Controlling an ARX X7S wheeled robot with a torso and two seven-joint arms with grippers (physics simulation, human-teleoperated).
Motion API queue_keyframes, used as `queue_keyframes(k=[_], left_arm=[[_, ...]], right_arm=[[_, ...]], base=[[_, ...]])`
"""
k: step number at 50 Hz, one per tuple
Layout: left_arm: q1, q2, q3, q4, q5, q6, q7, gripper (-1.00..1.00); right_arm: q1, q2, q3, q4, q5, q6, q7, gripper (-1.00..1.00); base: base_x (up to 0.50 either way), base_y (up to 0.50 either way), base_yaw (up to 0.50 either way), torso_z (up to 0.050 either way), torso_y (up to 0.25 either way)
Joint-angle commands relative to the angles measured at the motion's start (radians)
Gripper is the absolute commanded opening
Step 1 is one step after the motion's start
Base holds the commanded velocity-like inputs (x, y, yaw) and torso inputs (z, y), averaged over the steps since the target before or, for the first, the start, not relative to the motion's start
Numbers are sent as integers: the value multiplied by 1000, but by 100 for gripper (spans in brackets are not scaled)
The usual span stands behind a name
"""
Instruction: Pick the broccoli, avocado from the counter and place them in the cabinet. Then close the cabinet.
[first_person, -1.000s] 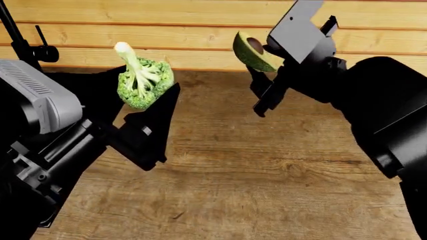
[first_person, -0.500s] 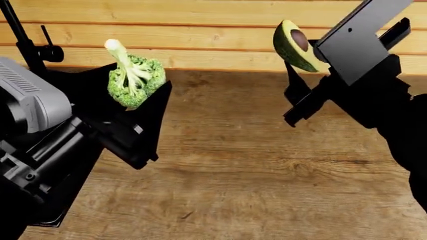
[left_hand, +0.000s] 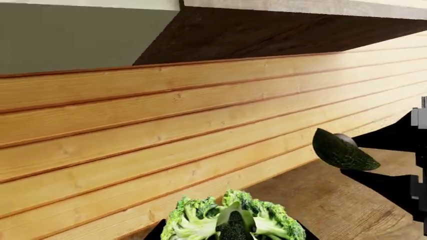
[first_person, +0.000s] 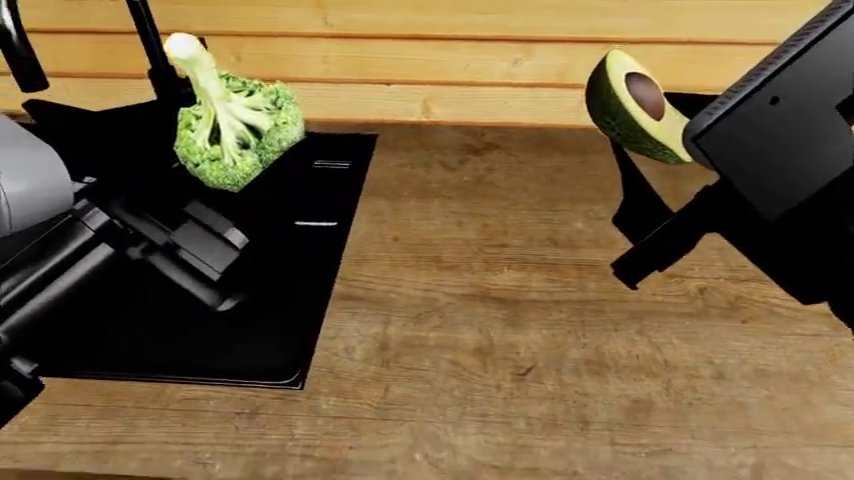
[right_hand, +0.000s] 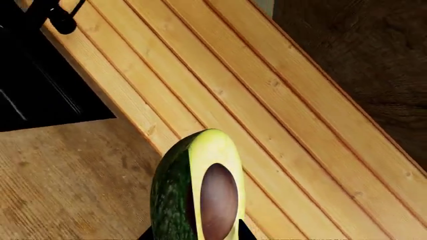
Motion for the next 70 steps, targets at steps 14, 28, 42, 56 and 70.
queue_keyframes(k=[14,28,42,56,70], left_arm=[[-7,-56,-45,-4,-67,24,-30,-100],[-20,-78,-50,-10,-87,33,-47,-100],[-49,-93,-39,-19,-110,39,-65,-100],[-69,-101,-29,-19,-132,48,-79,-100],[-48,-101,-34,-17,-113,54,-61,-100]], right_arm=[[23,-6,43,-37,30,91,24,-100],[42,-14,85,-45,75,111,33,-100],[0,-30,208,-41,127,76,29,-100],[33,-23,201,-39,160,87,41,-100],[46,-19,153,-20,176,107,82,-100]], base=[[-182,473,0,0,0],[-28,499,0,0,0],[-10,500,0,0,0],[49,504,0,0,0],[41,263,0,0,0]])
